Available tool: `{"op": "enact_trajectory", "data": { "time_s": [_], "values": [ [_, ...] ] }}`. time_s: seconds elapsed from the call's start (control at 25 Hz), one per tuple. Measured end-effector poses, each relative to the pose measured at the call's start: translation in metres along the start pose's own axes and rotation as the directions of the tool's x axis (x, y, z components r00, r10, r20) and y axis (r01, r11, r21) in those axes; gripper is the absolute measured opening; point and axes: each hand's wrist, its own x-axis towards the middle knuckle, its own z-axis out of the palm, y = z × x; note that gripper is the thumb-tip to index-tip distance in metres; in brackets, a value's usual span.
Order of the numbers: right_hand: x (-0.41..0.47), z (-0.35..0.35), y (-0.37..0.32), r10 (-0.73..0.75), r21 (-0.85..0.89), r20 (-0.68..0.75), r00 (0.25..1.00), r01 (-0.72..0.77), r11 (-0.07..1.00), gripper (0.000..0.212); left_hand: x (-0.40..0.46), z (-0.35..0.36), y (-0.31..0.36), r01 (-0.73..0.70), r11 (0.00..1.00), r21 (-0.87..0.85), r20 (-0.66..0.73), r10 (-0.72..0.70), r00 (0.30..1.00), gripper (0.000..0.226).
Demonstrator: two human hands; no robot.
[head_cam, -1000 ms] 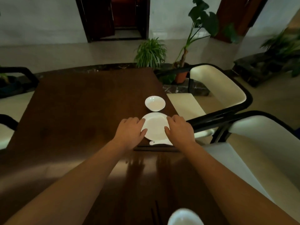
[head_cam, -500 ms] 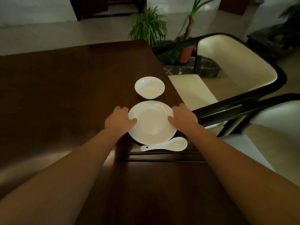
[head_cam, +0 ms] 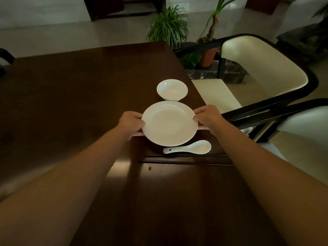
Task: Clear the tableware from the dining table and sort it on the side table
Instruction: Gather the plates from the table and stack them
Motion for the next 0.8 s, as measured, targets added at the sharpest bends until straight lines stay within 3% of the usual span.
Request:
{"op": "enact_trajectory", "data": {
  "time_s": [0.24, 0.4, 0.6, 0.8],
  "values": [
    [-0.115, -0.010, -0.016, -0.091, 0.215, 0.139, 0.986, 0.059, 0.975, 0.027, -0.105, -0.077, 0.000, -0.008, 0.996, -0.094, 0.107, 0.018, 0.994, 0.038],
    [-0.230, 0.002, 0.025, -0.108, 0.318, 0.219, 0.970, 0.034, 0.947, 0.026, -0.214, -0.134, -0.045, -0.061, 0.995, -0.076, 0.158, 0.072, 0.985, 0.034],
    [-0.349, 0.043, 0.102, 0.014, 0.291, 0.253, 0.967, -0.090, 0.953, 0.029, -0.321, -0.163, -0.146, -0.020, 0.997, -0.075, 0.109, 0.029, 0.994, 0.046],
    [-0.400, 0.079, 0.153, 0.121, 0.139, 0.242, 0.963, -0.158, 0.978, 0.033, -0.366, -0.166, -0.227, 0.110, 0.994, -0.005, 0.065, -0.110, 0.992, 0.045]
  ]
}}
